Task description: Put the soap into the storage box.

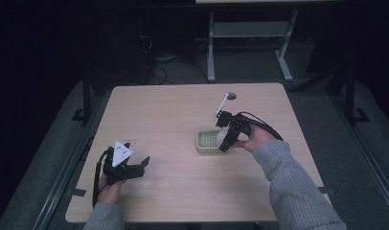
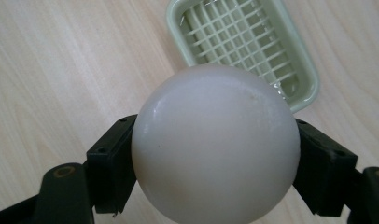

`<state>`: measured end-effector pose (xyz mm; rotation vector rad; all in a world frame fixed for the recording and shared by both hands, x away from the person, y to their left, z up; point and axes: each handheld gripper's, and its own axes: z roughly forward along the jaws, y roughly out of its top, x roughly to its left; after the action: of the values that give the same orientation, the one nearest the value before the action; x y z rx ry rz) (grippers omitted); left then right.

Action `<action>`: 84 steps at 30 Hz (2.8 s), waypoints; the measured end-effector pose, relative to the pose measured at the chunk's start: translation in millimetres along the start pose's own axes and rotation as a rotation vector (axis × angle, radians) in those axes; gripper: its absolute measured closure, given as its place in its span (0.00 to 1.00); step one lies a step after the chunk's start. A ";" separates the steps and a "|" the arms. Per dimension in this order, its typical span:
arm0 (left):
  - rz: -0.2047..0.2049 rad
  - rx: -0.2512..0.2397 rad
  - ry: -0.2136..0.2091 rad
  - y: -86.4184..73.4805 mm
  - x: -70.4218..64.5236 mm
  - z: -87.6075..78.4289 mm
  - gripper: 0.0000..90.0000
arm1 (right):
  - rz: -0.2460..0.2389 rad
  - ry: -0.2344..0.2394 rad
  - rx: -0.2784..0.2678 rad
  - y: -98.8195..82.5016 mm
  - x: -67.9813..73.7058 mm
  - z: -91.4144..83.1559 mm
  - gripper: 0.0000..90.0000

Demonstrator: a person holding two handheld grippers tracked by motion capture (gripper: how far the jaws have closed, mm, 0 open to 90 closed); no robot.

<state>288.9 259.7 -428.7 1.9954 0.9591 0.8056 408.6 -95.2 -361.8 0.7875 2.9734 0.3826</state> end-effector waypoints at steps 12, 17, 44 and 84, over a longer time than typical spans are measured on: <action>0.002 -0.005 -0.003 0.6 -0.9 0.8 0.16 | -0.002 -0.003 0.007 17.4 -8.6 2.5 0.26; 0.005 0.002 -0.004 0.8 -0.7 0.6 0.17 | 0.003 0.003 0.010 23.3 -10.6 3.9 0.26; 0.011 0.001 -0.001 1.0 -0.8 0.1 0.17 | 0.034 0.006 0.023 39.6 -24.3 21.6 0.26; 0.006 -0.003 -0.002 1.3 -0.1 0.5 0.17 | 0.042 -0.005 0.078 50.3 -27.3 63.4 0.26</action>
<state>289.7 258.8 -427.9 1.9976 0.9508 0.8082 463.1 -52.1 -411.3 0.8581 2.9879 0.2670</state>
